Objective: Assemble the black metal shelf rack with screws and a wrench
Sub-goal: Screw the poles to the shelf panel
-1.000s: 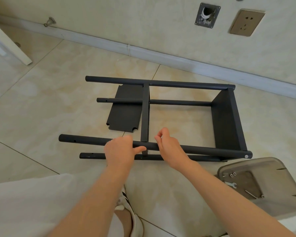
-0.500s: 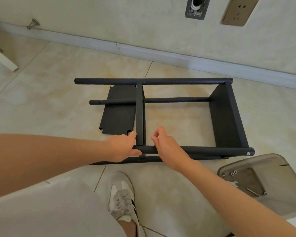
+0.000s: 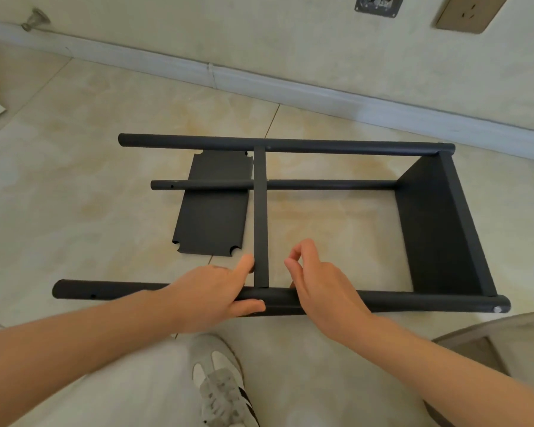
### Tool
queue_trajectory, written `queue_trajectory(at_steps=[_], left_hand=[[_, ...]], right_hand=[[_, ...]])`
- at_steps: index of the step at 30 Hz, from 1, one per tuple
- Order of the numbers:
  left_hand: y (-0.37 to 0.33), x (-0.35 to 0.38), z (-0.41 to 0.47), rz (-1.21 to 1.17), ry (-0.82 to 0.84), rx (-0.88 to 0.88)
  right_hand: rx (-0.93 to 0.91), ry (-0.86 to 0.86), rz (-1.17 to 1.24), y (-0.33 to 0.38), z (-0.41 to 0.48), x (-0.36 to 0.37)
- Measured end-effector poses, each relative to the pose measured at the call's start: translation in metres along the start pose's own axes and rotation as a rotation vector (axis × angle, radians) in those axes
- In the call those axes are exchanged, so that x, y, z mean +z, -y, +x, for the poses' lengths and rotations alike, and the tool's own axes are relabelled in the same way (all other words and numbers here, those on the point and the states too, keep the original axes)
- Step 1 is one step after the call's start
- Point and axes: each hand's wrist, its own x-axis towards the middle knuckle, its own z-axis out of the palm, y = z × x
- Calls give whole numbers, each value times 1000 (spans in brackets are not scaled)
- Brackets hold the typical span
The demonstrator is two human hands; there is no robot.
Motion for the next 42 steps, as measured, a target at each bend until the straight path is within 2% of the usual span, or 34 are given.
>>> queue_trajectory(at_steps=[5, 9, 13, 19, 22, 26, 27, 31, 32, 35, 42], left_hand=[[10, 14, -3, -63, 22, 9], [15, 16, -2, -178, 73, -26], [15, 10, 2, -416, 153, -59], [24, 6, 11, -650, 229, -80], [27, 0, 14, -669, 242, -73], [31, -28, 24, -565, 293, -95], [31, -39, 32, -520, 219, -118], [26, -74, 80, -252, -373, -243], [27, -80, 95, -201, -472, -291], [36, -94, 131, -146, -538, -445], [36, -102, 170, -28, -676, -603]], right_hand=[[-32, 94, 44, -4, 13, -6], [-109, -44, 63, -9, 54, -30], [-197, -211, 42, -18, 103, -59], [-265, -287, -146, -20, 157, -83], [-323, -339, -288, -13, 174, -87], [-251, -278, -344, -7, 188, -87], [-230, -248, -322, -7, 190, -87], [-235, -258, -238, -8, 194, -85], [-247, -279, -222, -9, 195, -85], [-243, -308, -161, -11, 198, -85], [-243, -259, 0, -14, 199, -88]])
